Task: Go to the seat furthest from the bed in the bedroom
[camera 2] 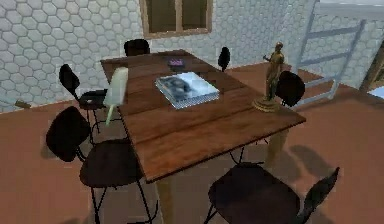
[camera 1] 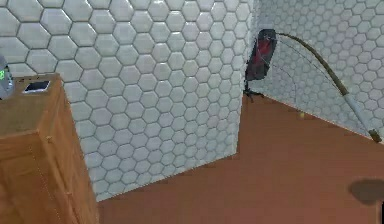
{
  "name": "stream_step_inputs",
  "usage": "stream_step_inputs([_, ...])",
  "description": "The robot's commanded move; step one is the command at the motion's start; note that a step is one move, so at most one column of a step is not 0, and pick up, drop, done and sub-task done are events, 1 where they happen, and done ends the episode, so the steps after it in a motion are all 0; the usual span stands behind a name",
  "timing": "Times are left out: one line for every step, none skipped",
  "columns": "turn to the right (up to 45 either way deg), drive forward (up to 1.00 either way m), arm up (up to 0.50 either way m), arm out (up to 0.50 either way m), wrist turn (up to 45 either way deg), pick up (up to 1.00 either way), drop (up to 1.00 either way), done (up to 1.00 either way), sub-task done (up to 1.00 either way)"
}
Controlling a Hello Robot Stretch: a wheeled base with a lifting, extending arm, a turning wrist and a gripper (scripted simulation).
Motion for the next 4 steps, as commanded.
stream_step_inputs([9.0,0.0,0.0,0.0,0.0,0.0,0.0,0.0,0.0])
stream_step_inputs([0.0,0.9,0.0,0.0,0.0,0.0,0.0,0.0,0.0])
stream_step_inputs([39.0,0.0,0.0,0.0,0.0,0.0,0.0,0.0,0.0])
stream_step_inputs([0.0,0.05,0.0,0.0,0.0,0.0,0.0,0.0,0.0])
